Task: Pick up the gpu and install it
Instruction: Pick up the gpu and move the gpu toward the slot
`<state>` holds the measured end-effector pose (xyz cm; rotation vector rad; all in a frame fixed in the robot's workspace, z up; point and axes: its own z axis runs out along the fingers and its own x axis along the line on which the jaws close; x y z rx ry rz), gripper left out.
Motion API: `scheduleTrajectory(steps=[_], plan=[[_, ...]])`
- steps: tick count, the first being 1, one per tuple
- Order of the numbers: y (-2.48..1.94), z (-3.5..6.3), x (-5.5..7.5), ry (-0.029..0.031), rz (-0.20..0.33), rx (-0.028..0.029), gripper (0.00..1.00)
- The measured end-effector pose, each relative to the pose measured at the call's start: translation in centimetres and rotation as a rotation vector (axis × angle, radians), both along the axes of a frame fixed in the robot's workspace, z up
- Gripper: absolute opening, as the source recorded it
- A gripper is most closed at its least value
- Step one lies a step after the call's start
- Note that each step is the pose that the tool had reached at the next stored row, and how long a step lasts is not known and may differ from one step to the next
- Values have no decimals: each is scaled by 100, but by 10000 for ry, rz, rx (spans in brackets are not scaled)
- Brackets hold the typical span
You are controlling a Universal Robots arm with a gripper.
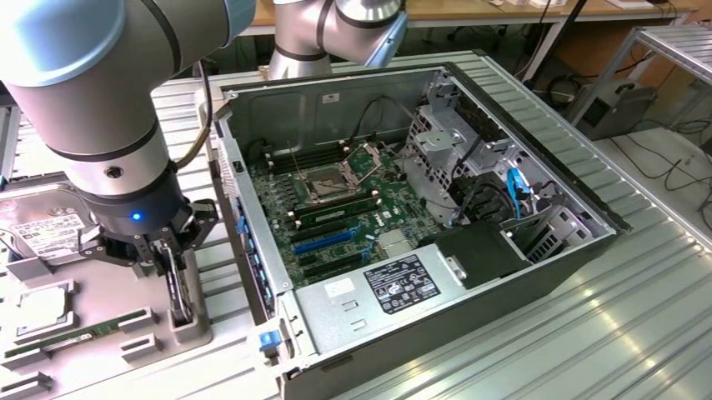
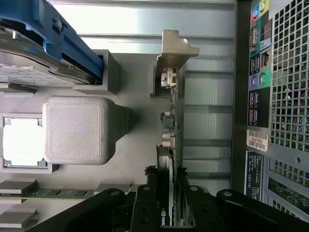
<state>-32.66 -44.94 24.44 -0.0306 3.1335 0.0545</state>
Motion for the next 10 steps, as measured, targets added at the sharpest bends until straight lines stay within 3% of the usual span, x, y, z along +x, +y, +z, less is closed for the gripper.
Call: scheduleTrajectory(steps=[10], plan=[[0, 150, 0, 1, 10, 0, 26]])
